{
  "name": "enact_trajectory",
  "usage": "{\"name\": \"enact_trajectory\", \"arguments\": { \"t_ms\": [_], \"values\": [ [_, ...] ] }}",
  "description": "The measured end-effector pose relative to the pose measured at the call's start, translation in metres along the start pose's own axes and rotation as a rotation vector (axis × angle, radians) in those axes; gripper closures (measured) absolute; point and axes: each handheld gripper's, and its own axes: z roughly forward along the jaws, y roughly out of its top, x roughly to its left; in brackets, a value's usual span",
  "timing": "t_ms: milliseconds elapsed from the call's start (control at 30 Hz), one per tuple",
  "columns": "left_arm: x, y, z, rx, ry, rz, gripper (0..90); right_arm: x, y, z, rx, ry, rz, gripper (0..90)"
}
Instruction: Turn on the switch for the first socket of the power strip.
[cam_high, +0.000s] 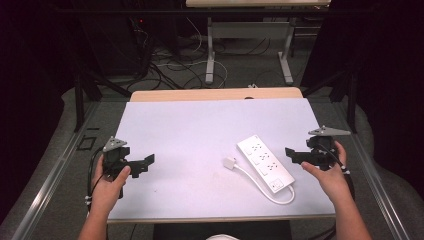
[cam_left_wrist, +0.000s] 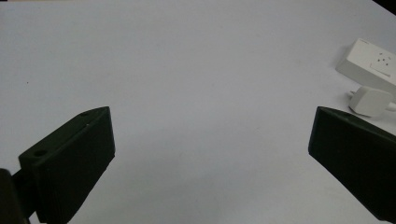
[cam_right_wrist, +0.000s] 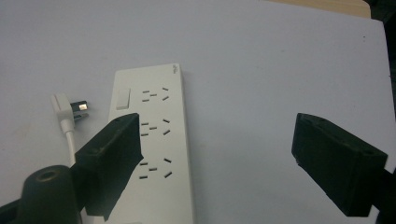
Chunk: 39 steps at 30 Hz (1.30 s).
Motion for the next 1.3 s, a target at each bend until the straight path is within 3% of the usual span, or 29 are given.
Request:
{"name": "enact_trajectory", "arguments": {
  "t_ms": [533,933,1300],
  "values": [
    [-0.004,0.001,0.0,0.011,-0.02,0.013,0.3,0.021,0.001,0.003,0.031,0.04,-0.023,21.9],
    [-0.005,0.0,0.001,0.016,-0.022,0.019,0.3,0.027,-0.002,0.01,0.072,0.092,0.047,22.8],
    [-0.006,-0.001,0.002,0.007,-0.012,0.016,0.3,0.031,-0.005,0.016,0.106,0.125,0.075,30.9]
  ]
}}
